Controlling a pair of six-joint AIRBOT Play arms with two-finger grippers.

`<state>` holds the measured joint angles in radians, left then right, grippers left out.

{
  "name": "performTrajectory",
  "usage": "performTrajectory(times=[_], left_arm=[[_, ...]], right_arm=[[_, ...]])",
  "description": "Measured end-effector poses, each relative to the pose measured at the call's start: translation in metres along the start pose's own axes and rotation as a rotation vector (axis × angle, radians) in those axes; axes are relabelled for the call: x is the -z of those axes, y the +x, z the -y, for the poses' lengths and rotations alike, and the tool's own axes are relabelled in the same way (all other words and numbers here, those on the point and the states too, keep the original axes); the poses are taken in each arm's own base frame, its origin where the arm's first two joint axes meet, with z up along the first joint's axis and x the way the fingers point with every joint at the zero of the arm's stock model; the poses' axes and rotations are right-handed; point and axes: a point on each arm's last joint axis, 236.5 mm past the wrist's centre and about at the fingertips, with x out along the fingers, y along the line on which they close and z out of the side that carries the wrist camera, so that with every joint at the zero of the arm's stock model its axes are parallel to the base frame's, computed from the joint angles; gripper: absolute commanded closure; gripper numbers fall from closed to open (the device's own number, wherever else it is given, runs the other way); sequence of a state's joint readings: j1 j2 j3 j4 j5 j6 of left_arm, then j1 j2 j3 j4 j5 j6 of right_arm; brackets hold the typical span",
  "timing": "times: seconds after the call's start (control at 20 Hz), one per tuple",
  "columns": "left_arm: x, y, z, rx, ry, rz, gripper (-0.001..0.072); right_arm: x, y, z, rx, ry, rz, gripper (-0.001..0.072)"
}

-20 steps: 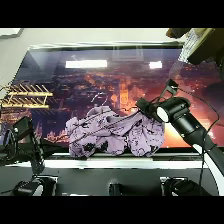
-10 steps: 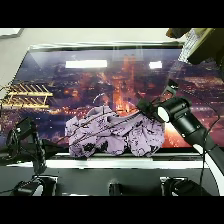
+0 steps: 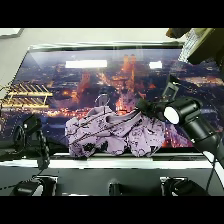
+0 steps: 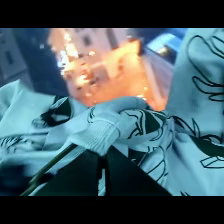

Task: Fold the clothes and pants, and hang the long-sleeved shirts on hangers.

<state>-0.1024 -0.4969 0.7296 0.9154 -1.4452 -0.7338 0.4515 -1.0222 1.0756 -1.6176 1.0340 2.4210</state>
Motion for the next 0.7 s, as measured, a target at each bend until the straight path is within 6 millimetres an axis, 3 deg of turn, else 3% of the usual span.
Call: performTrajectory(times=[0.35,0.5,0.7], left_arm=[[-0.011,0.016,0.002,0.03,0.072,0.008,0.069],[-0.02,0.024,-0.002,0.022,0.087,0.029,0.069],[-0.028,0.034,-0.004,0.023,0.104,0.041,0.069]], right_arm=[[-0.037,-0.06,-0.039,-0.094,-0.104,0.084,0.0677],[-0.038,-0.086,-0.049,-0.115,-0.141,0.07,0.0677],[-0.026,-0.109,-0.058,-0.147,-0.171,0.006,0.0676]])
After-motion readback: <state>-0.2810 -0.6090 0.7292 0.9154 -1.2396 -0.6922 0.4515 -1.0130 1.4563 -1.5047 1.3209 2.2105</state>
